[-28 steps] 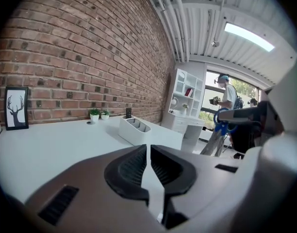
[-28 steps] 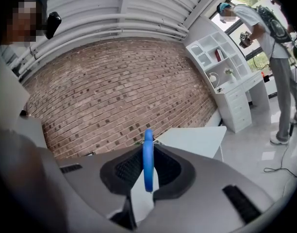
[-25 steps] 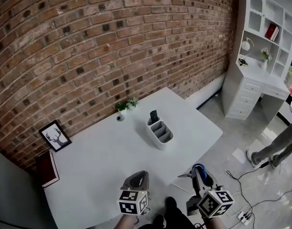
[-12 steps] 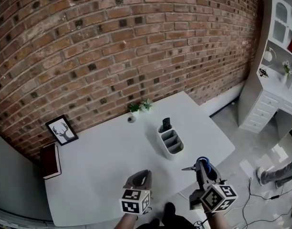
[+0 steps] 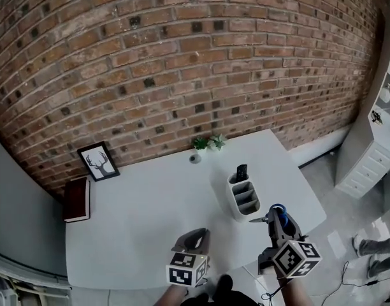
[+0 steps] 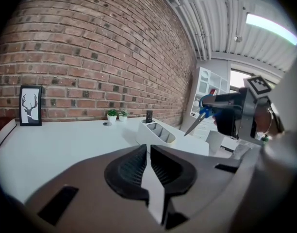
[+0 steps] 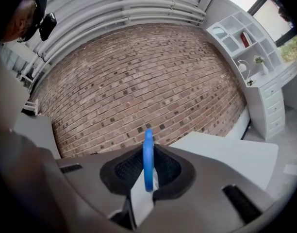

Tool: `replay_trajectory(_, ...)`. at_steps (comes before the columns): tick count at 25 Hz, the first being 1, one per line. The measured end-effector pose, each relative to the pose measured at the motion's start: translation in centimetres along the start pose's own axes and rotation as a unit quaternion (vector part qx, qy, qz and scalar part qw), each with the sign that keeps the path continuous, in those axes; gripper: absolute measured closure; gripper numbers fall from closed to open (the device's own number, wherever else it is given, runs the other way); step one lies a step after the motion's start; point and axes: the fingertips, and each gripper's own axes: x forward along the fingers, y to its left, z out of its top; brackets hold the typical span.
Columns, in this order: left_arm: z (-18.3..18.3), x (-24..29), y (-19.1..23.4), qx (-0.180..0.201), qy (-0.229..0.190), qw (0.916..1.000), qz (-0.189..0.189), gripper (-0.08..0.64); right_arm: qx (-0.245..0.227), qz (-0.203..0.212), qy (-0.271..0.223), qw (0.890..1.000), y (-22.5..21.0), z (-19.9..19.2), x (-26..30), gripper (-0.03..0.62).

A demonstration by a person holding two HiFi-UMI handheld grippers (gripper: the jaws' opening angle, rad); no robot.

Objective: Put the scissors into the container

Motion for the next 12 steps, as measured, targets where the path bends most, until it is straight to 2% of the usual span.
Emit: replay_trajectory(12,-0.2,-1.5,2.4,-0.024,-0.003,0.9980,0.059,0.532,-0.024,0.033,0.011,0.999,0.1,1.5,5.6,0.541)
